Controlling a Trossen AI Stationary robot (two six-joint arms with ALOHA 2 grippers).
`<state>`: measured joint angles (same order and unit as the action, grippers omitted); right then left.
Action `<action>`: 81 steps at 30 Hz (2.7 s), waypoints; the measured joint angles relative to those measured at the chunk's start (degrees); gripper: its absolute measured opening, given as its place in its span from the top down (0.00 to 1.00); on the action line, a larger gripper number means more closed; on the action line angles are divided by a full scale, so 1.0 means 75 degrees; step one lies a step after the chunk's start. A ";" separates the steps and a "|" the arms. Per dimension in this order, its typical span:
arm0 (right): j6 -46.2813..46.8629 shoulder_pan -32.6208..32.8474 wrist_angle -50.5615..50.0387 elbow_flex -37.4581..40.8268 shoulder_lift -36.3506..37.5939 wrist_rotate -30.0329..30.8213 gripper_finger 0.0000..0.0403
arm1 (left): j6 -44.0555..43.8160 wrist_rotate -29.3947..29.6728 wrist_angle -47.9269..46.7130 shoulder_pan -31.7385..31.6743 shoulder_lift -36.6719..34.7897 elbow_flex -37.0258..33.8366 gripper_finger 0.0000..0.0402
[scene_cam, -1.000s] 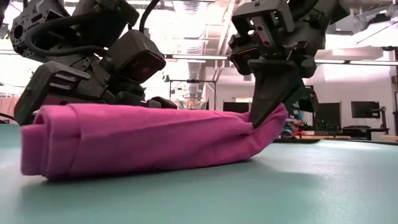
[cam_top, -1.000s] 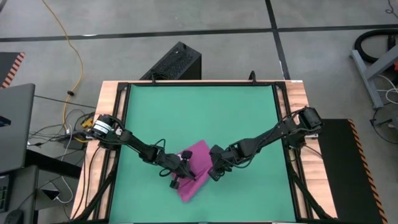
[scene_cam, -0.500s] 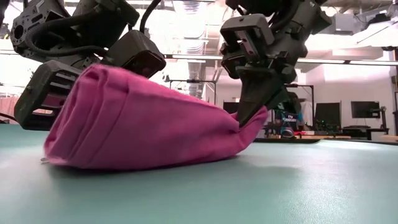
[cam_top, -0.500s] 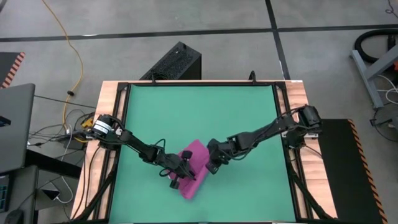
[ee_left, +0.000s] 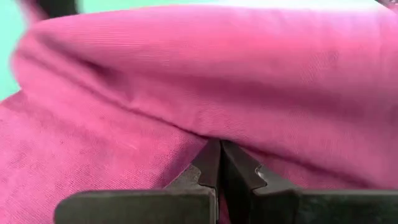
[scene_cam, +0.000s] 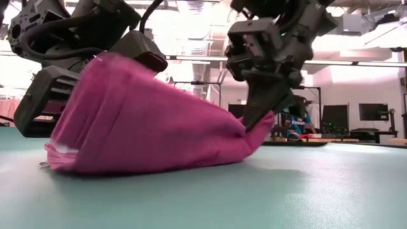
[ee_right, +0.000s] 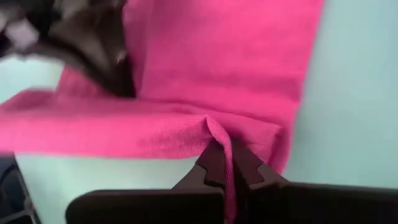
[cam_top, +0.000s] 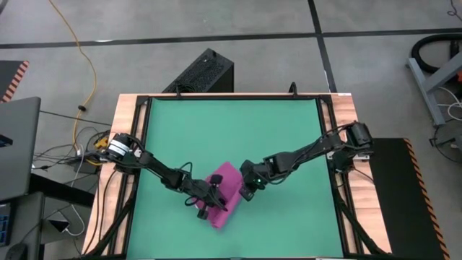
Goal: Roll towel
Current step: Roll the pink towel
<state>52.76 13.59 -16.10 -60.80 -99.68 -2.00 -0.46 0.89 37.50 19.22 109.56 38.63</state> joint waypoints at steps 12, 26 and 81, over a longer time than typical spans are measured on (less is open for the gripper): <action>0.0651 0.0686 -0.0209 -0.0023 0.0000 0.0061 0.97 | 0.0775 0.0613 -0.0146 -0.0014 -0.0617 0.0233 1.00; 0.1366 0.1267 -0.0183 -0.0027 0.0003 0.0309 0.97 | 0.1379 0.0001 0.0408 -0.0766 -0.0340 0.0210 1.00; 0.1264 0.0240 -0.0964 -0.0227 0.0006 -0.2374 0.97 | 0.0916 0.0372 -0.0042 -0.0472 0.0664 0.0794 1.00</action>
<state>62.24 15.39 -23.33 -62.50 -99.63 -19.80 6.41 3.68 37.18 15.68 114.54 44.58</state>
